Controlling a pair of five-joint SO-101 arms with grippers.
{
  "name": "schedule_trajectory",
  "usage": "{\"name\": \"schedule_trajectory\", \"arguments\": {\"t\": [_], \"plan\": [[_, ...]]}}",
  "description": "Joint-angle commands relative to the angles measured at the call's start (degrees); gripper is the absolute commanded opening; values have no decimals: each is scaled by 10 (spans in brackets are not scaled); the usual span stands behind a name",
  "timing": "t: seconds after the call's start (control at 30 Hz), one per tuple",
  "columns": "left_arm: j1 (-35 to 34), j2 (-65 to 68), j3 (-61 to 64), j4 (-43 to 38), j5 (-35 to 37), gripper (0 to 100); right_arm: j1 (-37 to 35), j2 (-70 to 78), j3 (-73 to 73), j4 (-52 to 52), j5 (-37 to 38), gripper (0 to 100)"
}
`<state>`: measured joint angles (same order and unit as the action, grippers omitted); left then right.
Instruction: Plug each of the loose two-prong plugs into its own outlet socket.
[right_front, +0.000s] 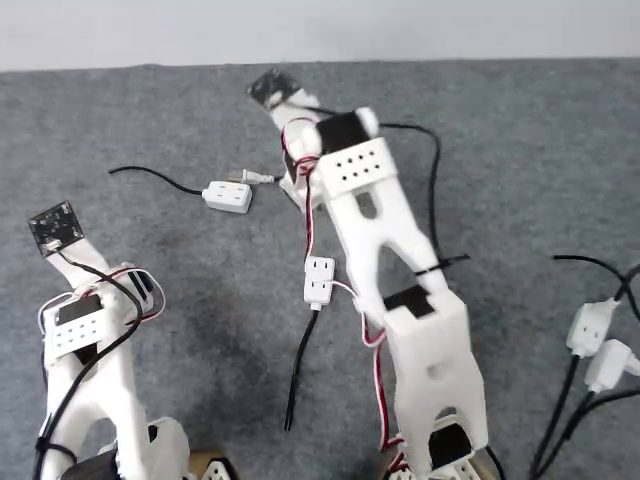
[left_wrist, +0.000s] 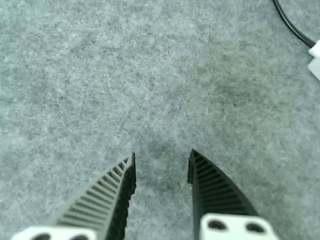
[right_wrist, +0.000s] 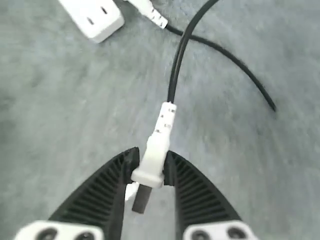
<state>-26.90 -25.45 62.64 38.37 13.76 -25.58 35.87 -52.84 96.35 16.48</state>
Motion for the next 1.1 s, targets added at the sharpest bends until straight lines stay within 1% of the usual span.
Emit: {"name": "schedule_trajectory", "arguments": {"t": [0.0, 0.1, 0.2, 0.3, 0.37, 0.43, 0.63, 0.77, 0.87, 0.97, 1.07], "plan": [[-4, 0, -12, -13, -6, 171, -1, -118, -14, 66, -26, 9], [-4, 0, -12, -13, -6, 171, 19, -191, 49, 66, -44, 9], [-4, 0, -12, -13, -6, 171, 33, -278, 139, 65, -43, 9], [-4, 0, -12, -13, -6, 171, 58, -381, 265, 60, -42, 9], [-3, 0, -12, -13, -6, 171, 74, -454, 367, 37, -40, 9], [-3, 0, -12, -13, -6, 171, 96, -531, 481, 0, -40, 9], [-3, 0, -12, -13, -6, 171, 174, -754, 852, -176, -38, 9], [-3, 0, -11, -13, -6, 171, 216, -849, 1042, -274, 1, 9], [-1, 0, -7, -13, -6, 171, 241, -868, 1109, -319, 14, 9], [-1, 0, -7, -13, -6, 171, 255, -868, 1130, -342, 17, 9], [-2, 0, -7, -13, -6, 171, 253, -868, 1143, -364, 17, 13]]}}
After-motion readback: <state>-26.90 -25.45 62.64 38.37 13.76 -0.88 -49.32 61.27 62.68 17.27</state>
